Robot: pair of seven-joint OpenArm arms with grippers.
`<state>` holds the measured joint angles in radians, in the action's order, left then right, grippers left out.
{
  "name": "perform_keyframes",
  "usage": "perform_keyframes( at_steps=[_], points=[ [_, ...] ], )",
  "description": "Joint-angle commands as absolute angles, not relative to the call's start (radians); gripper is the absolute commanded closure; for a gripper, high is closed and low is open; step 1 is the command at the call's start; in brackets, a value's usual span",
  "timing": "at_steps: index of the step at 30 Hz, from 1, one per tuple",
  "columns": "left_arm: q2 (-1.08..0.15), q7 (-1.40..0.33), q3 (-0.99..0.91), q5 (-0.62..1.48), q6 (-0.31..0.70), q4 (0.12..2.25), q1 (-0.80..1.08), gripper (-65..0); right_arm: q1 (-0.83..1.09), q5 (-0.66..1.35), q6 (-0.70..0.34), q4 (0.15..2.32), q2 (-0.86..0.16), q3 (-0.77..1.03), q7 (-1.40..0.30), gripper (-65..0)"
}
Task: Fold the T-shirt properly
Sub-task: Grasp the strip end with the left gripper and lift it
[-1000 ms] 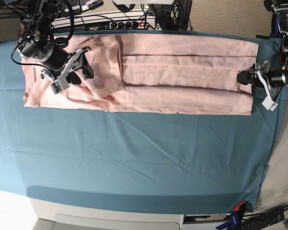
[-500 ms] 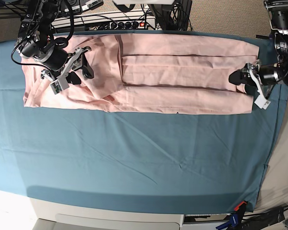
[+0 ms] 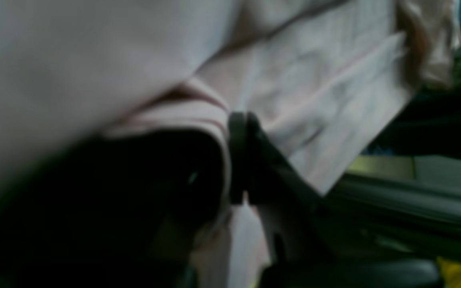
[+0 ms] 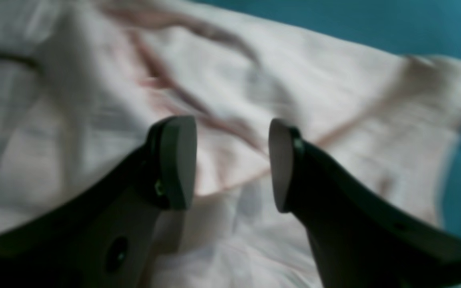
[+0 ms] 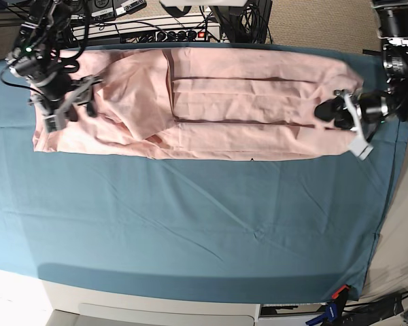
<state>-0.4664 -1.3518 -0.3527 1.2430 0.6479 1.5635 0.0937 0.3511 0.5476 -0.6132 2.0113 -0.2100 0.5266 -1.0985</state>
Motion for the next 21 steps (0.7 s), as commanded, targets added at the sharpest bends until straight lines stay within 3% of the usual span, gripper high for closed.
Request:
perform_keyframes(
  at_steps=[1,12,21],
  points=[
    [-0.455,-1.331,-0.353,1.259,0.652,1.606,0.083,0.0,0.347,0.557,-0.611,2.029,-0.221,0.557,-1.073,-29.3],
    [-0.136,-1.232,-0.102,1.088,0.650,1.668,0.044,0.0,0.347,0.560,-0.611,2.029,-0.222,0.708,-1.073,-29.3],
    [0.009,-1.171,0.104,0.928,0.624,1.666,-0.036,0.0,0.350,0.560,-0.611,2.029,-0.222,0.708,-1.073,-29.3]
  ],
)
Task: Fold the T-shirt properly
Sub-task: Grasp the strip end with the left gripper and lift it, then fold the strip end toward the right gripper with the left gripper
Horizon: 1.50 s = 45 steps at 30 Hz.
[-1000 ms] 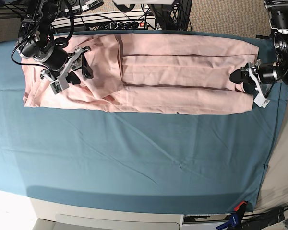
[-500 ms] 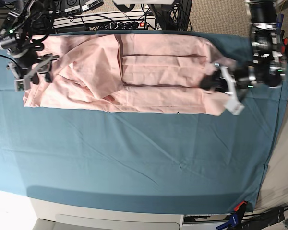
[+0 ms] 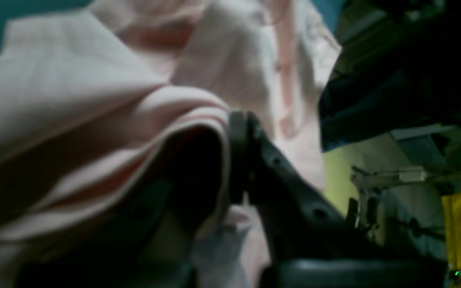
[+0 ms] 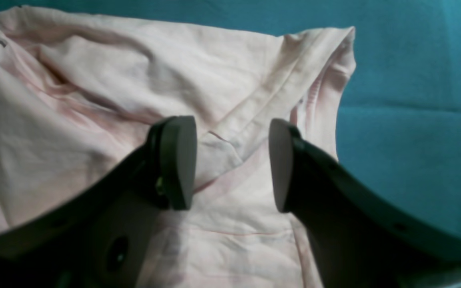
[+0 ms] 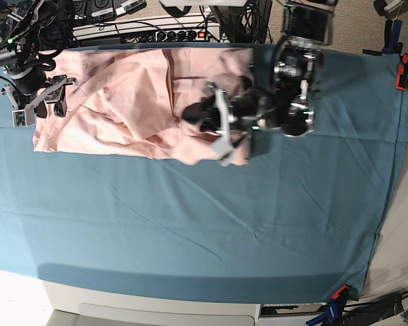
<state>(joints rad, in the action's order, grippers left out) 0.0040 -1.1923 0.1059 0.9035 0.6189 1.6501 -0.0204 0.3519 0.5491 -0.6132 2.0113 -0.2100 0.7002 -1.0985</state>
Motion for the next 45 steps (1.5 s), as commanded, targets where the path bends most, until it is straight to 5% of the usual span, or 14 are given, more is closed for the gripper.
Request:
perform_keyframes(
  at_steps=[1,25,30,45],
  points=[
    [0.022,-1.165,0.120,0.921,0.617,1.666,-0.036,0.0,0.350,0.560,-0.611,2.029,-0.222,0.708,-1.073,-29.3],
    [0.084,-1.143,0.201,0.867,0.640,1.665,-0.033,0.0,0.349,0.564,-0.609,2.029,-0.222,0.708,-1.069,-29.3],
    [0.093,-1.118,0.228,0.847,0.654,1.665,-0.032,-30.6,0.349,0.610,-0.609,2.029,-0.222,0.708,-1.068,-29.3],
    [0.149,-1.113,0.463,0.706,0.698,1.665,-0.051,-31.1,0.349,0.610,-0.609,2.029,-0.222,0.708,-1.044,-29.3]
  ],
)
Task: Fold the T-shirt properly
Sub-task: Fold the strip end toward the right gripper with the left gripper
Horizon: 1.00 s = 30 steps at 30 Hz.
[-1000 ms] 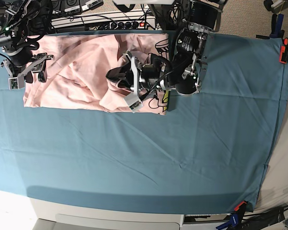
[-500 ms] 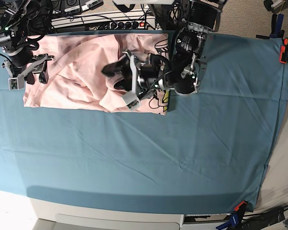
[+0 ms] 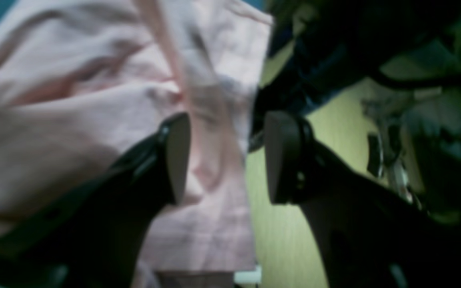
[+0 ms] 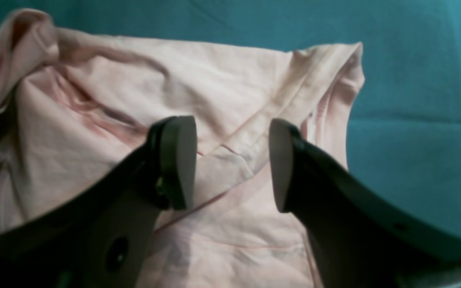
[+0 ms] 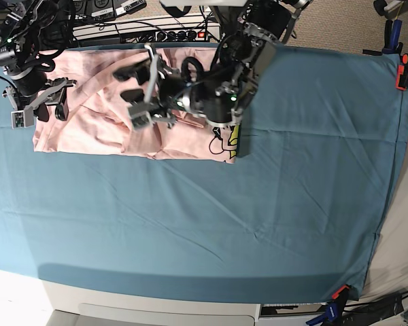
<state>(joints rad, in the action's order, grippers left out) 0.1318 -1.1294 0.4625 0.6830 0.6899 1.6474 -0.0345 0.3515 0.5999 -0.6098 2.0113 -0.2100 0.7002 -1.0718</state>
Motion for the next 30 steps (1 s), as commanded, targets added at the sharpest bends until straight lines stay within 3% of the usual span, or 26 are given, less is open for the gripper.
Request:
perform_keyframes(
  at_steps=[1,4,8,10,16,21,30],
  points=[
    [0.149,-1.127,0.470,0.702,0.698,1.665,-0.057,-31.1,0.349,0.609,-0.609,2.029,-0.222,0.708,-1.044,-29.3],
    [0.149,-1.172,0.449,0.702,0.698,1.665,-0.076,-29.0,0.349,0.609,-0.609,2.029,-0.222,0.708,-1.045,-29.3],
    [0.147,-1.201,0.347,0.702,0.670,1.679,-0.085,-15.0,0.349,0.609,-0.609,2.029,-0.222,0.708,-1.046,-29.3],
    [0.134,-1.213,0.277,0.706,0.644,1.696,-0.085,-12.7,0.349,0.609,-0.609,2.029,-0.222,0.708,-1.046,-29.3],
    [0.030,-1.227,0.099,0.759,0.583,1.726,-0.054,-13.8,0.349,0.609,-0.609,2.029,-0.223,0.708,-1.043,-29.3],
    [-0.031,-1.233,0.031,0.767,0.579,1.737,0.012,-26.4,0.349,0.610,-0.609,2.029,-0.223,0.708,-1.037,-29.3],
    [-0.041,-1.183,0.030,0.706,0.597,1.737,0.041,-27.2,0.349,0.613,-0.609,2.029,-0.227,0.708,-1.032,-29.3]
  ],
)
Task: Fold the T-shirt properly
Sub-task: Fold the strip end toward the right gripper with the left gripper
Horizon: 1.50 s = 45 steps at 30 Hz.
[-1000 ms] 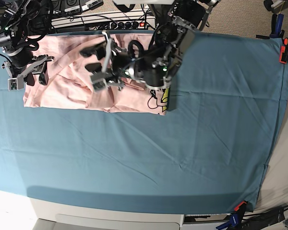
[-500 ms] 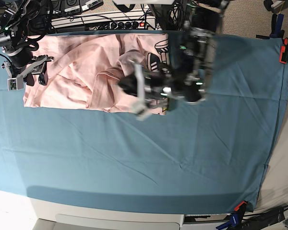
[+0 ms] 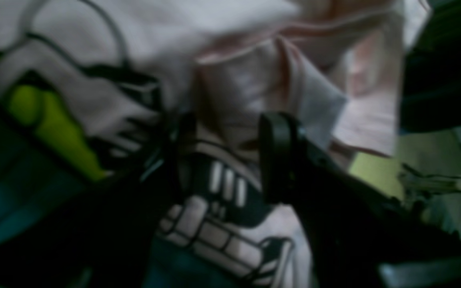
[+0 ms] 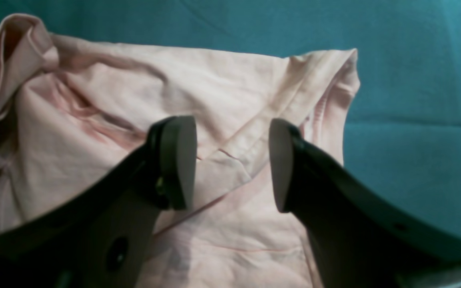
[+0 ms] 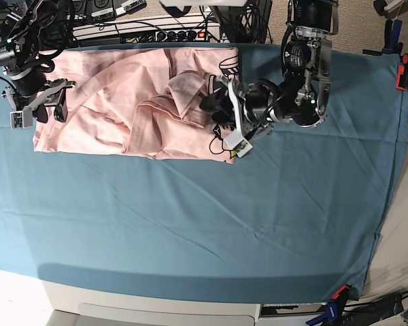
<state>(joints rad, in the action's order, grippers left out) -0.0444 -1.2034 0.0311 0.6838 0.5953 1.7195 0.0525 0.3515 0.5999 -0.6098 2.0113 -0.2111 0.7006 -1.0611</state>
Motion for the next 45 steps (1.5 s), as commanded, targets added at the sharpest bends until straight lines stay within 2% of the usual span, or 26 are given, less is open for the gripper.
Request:
perform_keyframes(
  at_steps=[1,7,12,16,21,26,30,42,45],
  points=[
    [-0.041,-1.180,0.030,0.696,0.603,1.737,0.041,-27.2,0.349,0.613,-0.609,2.029,-0.227,0.708,-1.032,-29.3],
    [-0.042,-1.158,0.030,0.678,0.602,1.737,0.041,-25.6,0.349,0.613,-0.609,2.029,-0.228,0.708,-1.024,-29.3],
    [-0.041,-1.151,0.030,0.656,0.602,1.737,0.041,-13.7,0.349,0.613,-0.609,2.029,-0.227,0.708,-1.024,-29.3],
    [-0.041,-1.151,0.030,0.656,0.602,1.737,0.041,-0.1,0.349,0.613,-0.609,2.029,-0.227,0.708,-1.024,-29.3],
    [-0.015,-1.108,0.049,0.596,0.574,1.729,0.042,0.0,0.349,0.614,-0.609,2.029,-0.227,0.708,-1.023,-29.3],
    [-0.011,-1.038,0.155,0.464,0.513,1.726,0.041,0.0,0.349,0.613,-0.609,2.029,-0.227,0.708,-1.024,-29.3],
    [-0.011,-1.030,0.236,0.445,0.489,1.726,0.041,0.0,0.349,0.613,-0.609,2.029,-0.227,0.708,-1.024,-29.3],
    [0.102,-1.042,0.463,0.450,0.490,1.726,0.058,0.0,0.349,0.613,-0.609,2.029,-0.227,0.708,-1.024,-29.3],
    [0.115,-1.031,0.501,0.449,0.528,1.726,0.054,0.0,0.349,0.613,-0.609,2.029,-0.227,0.708,-1.024,-29.3]
  ],
)
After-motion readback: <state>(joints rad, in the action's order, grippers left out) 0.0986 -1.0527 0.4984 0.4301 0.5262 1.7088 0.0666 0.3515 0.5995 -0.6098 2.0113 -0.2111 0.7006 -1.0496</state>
